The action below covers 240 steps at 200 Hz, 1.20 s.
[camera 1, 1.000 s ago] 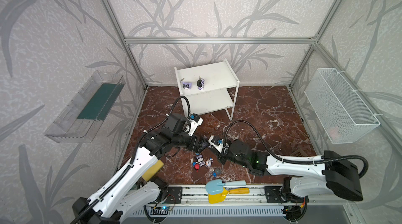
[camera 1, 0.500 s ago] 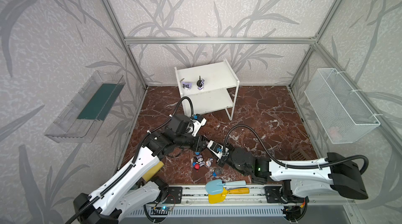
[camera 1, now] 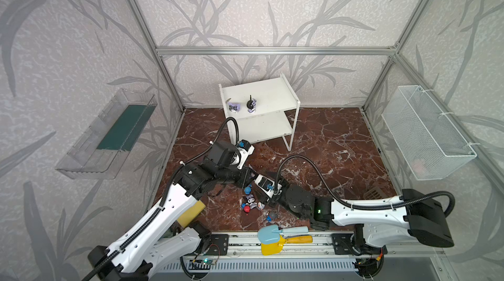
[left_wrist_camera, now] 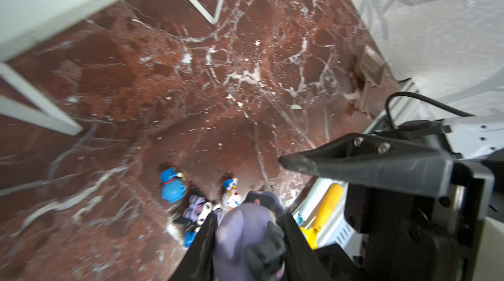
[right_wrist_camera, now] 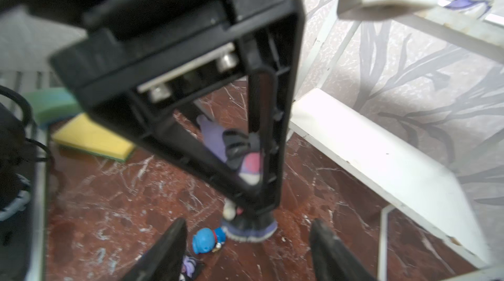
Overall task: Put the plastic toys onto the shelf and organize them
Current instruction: 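Carry the purple-hooded figure with the right gripper up over the top shelf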
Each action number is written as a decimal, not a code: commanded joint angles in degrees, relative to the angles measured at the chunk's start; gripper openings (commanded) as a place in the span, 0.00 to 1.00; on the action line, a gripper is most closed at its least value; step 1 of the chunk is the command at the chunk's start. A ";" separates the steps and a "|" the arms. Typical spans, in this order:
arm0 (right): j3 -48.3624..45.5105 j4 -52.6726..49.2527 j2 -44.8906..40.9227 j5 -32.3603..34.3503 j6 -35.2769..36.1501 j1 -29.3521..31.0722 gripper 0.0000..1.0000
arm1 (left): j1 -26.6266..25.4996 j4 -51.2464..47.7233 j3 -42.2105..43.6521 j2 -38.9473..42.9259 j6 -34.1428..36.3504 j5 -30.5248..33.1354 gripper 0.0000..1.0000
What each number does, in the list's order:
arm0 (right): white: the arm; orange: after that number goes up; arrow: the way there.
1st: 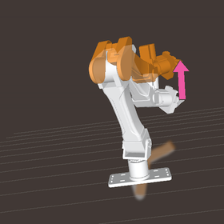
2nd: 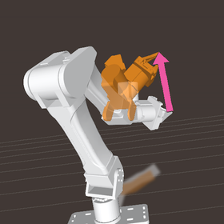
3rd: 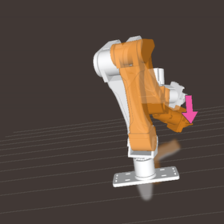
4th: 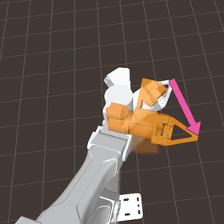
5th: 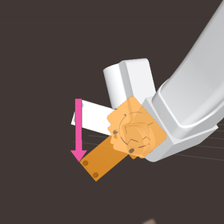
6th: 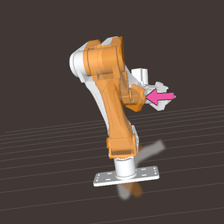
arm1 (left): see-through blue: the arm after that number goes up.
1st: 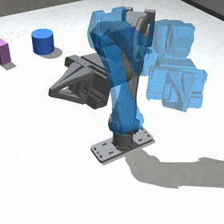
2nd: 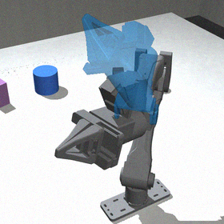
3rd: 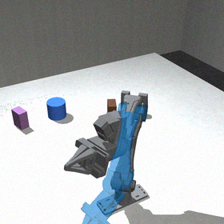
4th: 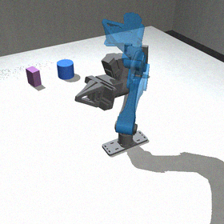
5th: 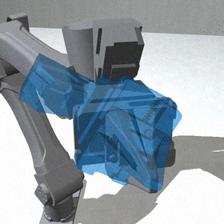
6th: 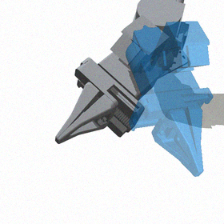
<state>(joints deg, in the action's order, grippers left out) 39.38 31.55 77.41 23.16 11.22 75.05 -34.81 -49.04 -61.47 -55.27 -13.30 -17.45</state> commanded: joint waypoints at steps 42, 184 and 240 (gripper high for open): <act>2.48 -4.01 -8.26 -19.81 -0.50 -11.01 0.85 | 0.70 -11.19 -5.72 2.77 6.99 19.16 0.30; 27.99 -6.37 7.30 -33.04 3.24 -23.72 0.87 | 1.06 -4.82 3.58 10.40 10.69 11.57 0.32; 34.80 -7.61 12.42 -26.94 4.70 -23.81 0.87 | 1.09 -2.21 5.37 10.96 10.04 10.61 0.32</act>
<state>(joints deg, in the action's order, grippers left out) 70.54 24.49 88.60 -7.42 14.72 51.51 -34.00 -53.10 -56.69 -45.08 -3.55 -6.02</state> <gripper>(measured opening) 0.867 0.349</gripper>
